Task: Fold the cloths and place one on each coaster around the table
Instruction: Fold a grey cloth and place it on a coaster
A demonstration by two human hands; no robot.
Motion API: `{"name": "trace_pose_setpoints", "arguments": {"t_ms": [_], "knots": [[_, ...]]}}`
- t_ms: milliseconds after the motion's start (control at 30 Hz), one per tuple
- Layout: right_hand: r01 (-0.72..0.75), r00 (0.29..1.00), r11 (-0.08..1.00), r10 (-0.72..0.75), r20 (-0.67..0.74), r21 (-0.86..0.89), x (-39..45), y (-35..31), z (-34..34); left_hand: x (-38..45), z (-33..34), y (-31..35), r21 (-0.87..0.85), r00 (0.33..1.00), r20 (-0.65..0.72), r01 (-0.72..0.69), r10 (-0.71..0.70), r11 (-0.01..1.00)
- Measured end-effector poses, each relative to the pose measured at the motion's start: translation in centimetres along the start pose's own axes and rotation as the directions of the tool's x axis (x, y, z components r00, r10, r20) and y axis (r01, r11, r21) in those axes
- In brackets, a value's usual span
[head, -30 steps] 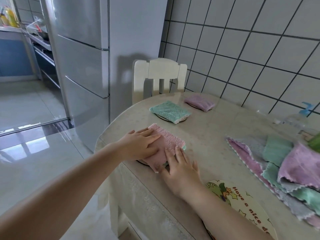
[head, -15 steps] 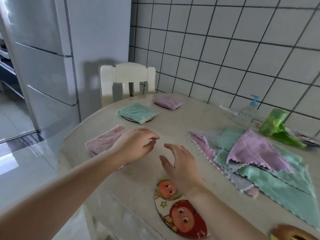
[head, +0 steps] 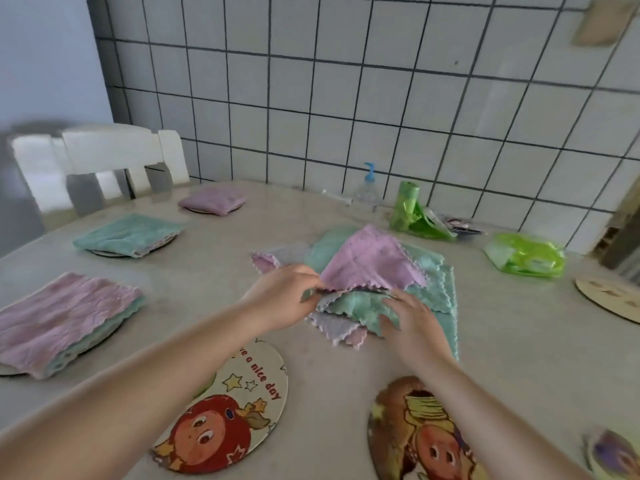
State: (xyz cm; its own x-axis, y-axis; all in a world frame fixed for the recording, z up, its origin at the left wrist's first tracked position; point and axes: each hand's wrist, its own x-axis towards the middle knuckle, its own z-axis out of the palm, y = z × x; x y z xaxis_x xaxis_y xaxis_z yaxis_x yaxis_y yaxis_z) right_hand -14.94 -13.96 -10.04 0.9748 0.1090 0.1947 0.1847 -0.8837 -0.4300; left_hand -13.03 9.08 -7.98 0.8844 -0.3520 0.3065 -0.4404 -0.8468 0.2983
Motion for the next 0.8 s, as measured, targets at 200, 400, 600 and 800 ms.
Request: {"name": "trace_pose_setpoints", "arguments": {"t_ms": [200, 400, 600, 800], "knots": [[0.057, 0.993, 0.988, -0.041, 0.107, -0.144, 1.8, 2.5, -0.4, 2.2, 2.4, 0.9, 0.105, 0.995, 0.094, 0.009, -0.019, 0.994], [0.068, 0.99, 0.978, -0.041, 0.136, -0.198, 4.6, 3.4, 0.0, 2.6, 2.8, 0.2, 0.055, 0.996, 0.032, 0.076, -0.077, 0.996], [0.058, 0.998, 0.982, -0.05, 0.048, -0.177, 6.2, 3.8, -0.8, 3.9, 2.3, -0.2, -0.178, 0.975, -0.12, 0.164, -0.187, 0.97], [0.09, 0.984, 0.996, -0.093, -0.151, -0.029, 6.7, 2.4, -4.9, 5.6, -0.9, 0.3, -0.158, 0.963, -0.238, 0.092, -0.129, 0.983]]}}
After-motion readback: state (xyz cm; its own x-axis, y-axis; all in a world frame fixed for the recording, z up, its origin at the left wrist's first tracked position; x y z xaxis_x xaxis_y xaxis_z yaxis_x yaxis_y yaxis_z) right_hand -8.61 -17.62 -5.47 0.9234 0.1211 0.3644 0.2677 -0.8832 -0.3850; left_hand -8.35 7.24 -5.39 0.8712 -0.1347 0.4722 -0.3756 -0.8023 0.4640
